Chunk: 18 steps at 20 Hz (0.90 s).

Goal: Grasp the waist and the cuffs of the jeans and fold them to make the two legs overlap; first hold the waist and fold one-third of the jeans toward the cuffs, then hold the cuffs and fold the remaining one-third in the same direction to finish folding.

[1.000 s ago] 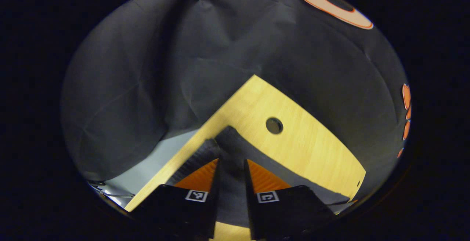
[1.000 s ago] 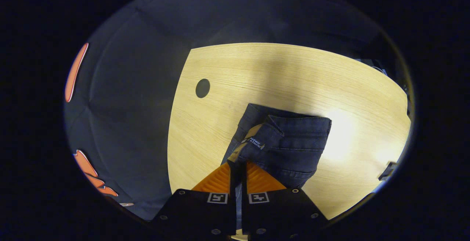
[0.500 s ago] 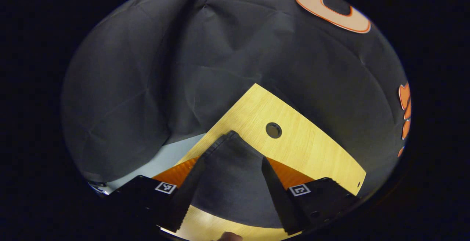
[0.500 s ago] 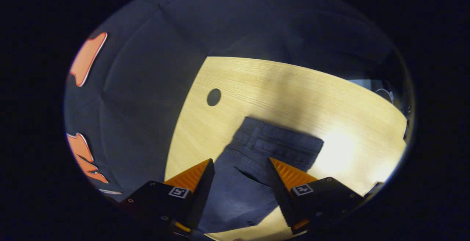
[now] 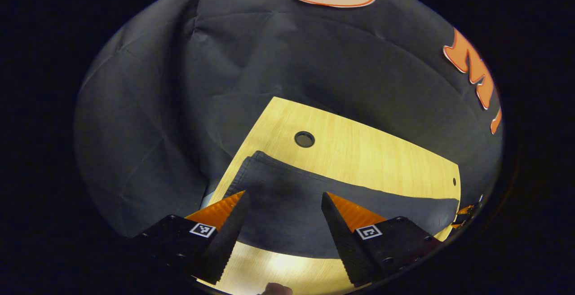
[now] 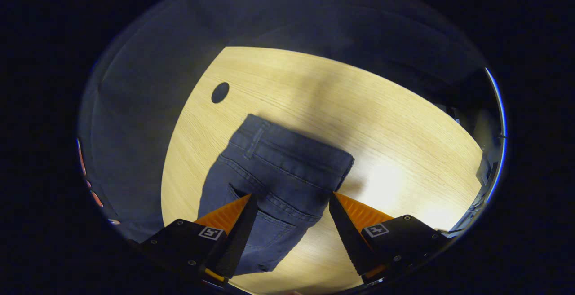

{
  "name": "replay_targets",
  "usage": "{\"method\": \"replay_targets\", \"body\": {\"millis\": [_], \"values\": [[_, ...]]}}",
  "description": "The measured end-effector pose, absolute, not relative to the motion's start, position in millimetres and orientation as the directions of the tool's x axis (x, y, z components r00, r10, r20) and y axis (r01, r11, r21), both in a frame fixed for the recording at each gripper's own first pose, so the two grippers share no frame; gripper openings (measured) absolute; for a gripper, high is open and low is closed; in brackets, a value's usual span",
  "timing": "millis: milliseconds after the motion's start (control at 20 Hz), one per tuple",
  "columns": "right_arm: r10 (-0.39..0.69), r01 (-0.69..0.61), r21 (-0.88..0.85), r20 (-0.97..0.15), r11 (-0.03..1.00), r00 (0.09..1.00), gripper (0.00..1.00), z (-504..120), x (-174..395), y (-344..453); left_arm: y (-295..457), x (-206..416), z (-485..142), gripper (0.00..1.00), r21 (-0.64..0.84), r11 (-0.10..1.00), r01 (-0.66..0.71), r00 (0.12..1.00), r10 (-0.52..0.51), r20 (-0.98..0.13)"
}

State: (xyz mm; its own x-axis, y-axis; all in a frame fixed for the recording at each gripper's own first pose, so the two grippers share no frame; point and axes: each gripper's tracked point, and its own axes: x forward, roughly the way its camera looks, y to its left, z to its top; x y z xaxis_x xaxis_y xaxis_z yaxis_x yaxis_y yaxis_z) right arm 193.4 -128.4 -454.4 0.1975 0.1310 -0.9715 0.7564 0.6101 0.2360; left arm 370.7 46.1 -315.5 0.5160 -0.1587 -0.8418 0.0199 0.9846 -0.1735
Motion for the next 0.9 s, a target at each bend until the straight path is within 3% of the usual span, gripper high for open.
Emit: {"method": "replay_targets", "body": {"millis": [550,650,700,900], "values": [[0.136,0.739,0.2,-0.98,0.643,0.146,0.96,-475,187,-122,40,376,-318,0.98,-0.112,0.97,0.214,0.599,-0.221,-0.77],[0.149,0.731,0.203,-0.979,0.652,0.139,0.9,-480,186,-120,39,376,-316,0.98,-0.105,0.968,0.228,0.604,-0.225,-0.764],[0.159,0.728,0.209,-0.978,0.653,0.138,0.83,-483,184,-118,39,377,-316,0.98,-0.107,0.968,0.228,0.607,-0.227,-0.762],[0.132,0.702,0.198,-0.98,0.684,0.149,0.36,-485,187,-116,38,376,-316,0.97,-0.118,0.968,0.222,0.597,-0.231,-0.769]]}}
